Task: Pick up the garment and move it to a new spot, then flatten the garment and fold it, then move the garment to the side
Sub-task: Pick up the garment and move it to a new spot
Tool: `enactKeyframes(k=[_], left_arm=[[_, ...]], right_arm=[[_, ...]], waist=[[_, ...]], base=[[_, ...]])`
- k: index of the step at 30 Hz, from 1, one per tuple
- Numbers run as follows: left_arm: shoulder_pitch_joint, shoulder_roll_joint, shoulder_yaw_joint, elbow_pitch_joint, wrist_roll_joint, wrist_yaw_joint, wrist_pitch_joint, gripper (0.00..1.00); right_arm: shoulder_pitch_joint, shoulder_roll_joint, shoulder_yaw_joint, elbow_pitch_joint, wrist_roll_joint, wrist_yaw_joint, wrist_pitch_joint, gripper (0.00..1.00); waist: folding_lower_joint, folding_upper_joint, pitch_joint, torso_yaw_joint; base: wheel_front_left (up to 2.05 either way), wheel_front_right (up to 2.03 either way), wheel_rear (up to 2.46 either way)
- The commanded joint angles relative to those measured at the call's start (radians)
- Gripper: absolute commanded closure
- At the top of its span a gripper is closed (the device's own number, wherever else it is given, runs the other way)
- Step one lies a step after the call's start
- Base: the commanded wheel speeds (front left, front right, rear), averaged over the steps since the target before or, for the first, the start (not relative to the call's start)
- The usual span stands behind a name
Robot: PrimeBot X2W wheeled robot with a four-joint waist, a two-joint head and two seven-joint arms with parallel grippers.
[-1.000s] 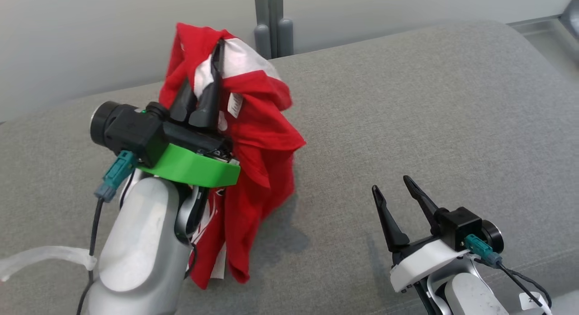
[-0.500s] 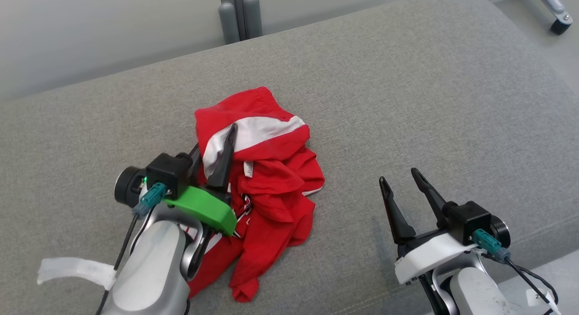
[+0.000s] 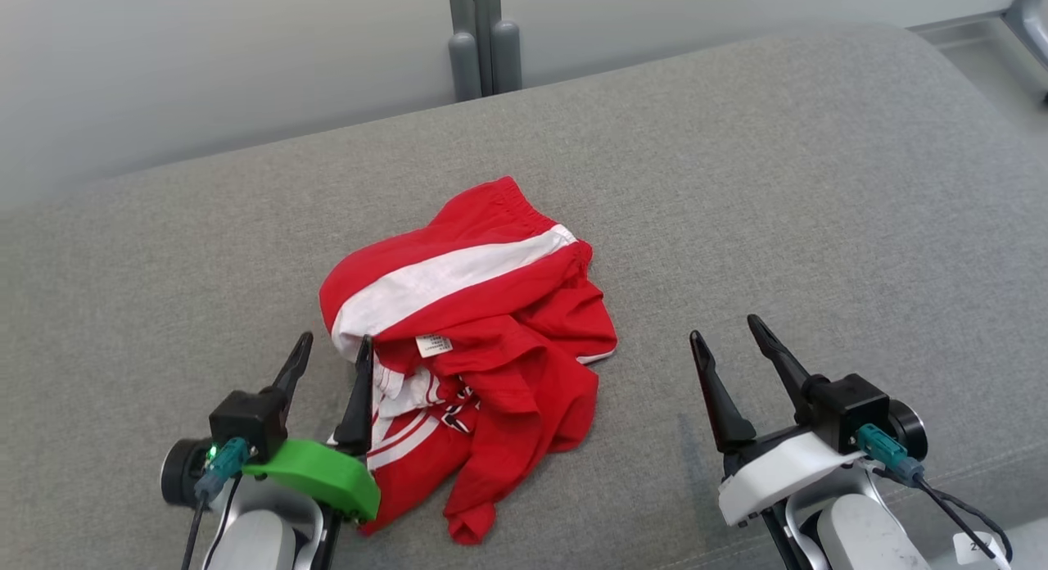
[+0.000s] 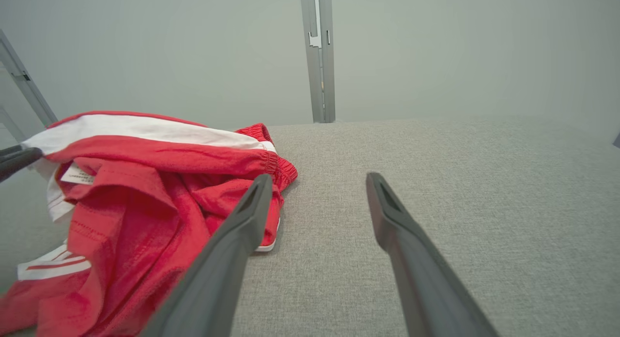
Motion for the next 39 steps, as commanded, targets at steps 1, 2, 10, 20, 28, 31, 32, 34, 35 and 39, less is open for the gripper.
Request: enactKeyframes(k=[1, 2, 10, 20, 28, 31, 32, 34, 35, 39], left_arm=[[0.029, -0.002, 0.019, -0.002, 0.007, -0.001, 0.000, 0.00], [0.044, -0.006, 0.025, -0.003, 0.012, -0.001, 0.000, 0.00], [0.055, -0.027, 0.033, -0.034, 0.033, -0.007, 0.001, 0.00], [0.003, -0.030, 0.017, 0.044, 0.053, -0.008, 0.001, 0.00], [-0.046, -0.032, 0.049, 0.078, 0.082, -0.003, 0.001, 0.00], [-0.072, -0.031, 0.055, 0.097, 0.088, -0.004, 0.001, 0.00], [-0.080, -0.032, 0.054, 0.105, 0.094, -0.004, 0.001, 0.00], [-0.094, -0.032, 0.057, 0.115, 0.094, -0.005, 0.001, 0.00], [-0.103, -0.032, 0.062, 0.119, 0.091, -0.005, 0.001, 0.00], [-0.131, -0.032, 0.066, 0.105, 0.085, -0.006, 0.001, 0.80]], right_arm=[[0.020, -0.001, 0.002, 0.004, 0.003, 0.000, -0.003, 0.00], [0.022, -0.002, 0.001, 0.006, 0.003, 0.000, -0.003, 0.00], [0.034, -0.003, 0.010, 0.009, 0.003, 0.000, -0.003, 0.00], [0.024, -0.008, 0.014, 0.011, 0.009, 0.000, -0.003, 0.00], [0.009, -0.008, 0.011, 0.009, 0.006, 0.000, -0.003, 0.00], [-0.003, -0.007, 0.014, 0.012, 0.008, 0.000, -0.003, 0.00], [-0.006, -0.007, 0.016, 0.012, 0.009, 0.000, -0.003, 0.00], [-0.009, -0.006, 0.016, 0.010, 0.010, 0.000, -0.003, 0.00], [-0.010, -0.006, 0.018, 0.009, 0.010, 0.000, -0.003, 0.00], [-0.018, -0.005, 0.021, 0.010, 0.012, 0.000, -0.003, 0.00]], waist=[[0.0001, 0.0000, -0.031, 0.024], [0.0001, 0.0000, -0.037, 0.029], [0.0001, 0.0000, -0.056, 0.053], [0.0001, 0.0000, -0.037, 0.018], [0.0001, 0.0000, -0.006, -0.013], [0.0001, 0.0000, 0.005, -0.027], [0.0001, 0.0000, 0.009, -0.031], [0.0001, 0.0000, 0.014, -0.039], [0.0001, 0.0000, 0.017, -0.043], [0.0001, 0.0000, 0.024, -0.057]], base=[[0.00, 0.00, 0.00], [0.00, 0.00, 0.00], [0.00, 0.00, 0.00], [0.00, 0.00, 0.00], [0.00, 0.00, 0.00], [0.00, 0.00, 0.00], [0.00, 0.00, 0.00], [0.00, 0.00, 0.00], [0.00, 0.00, 0.00], [0.00, 0.00, 0.00]])
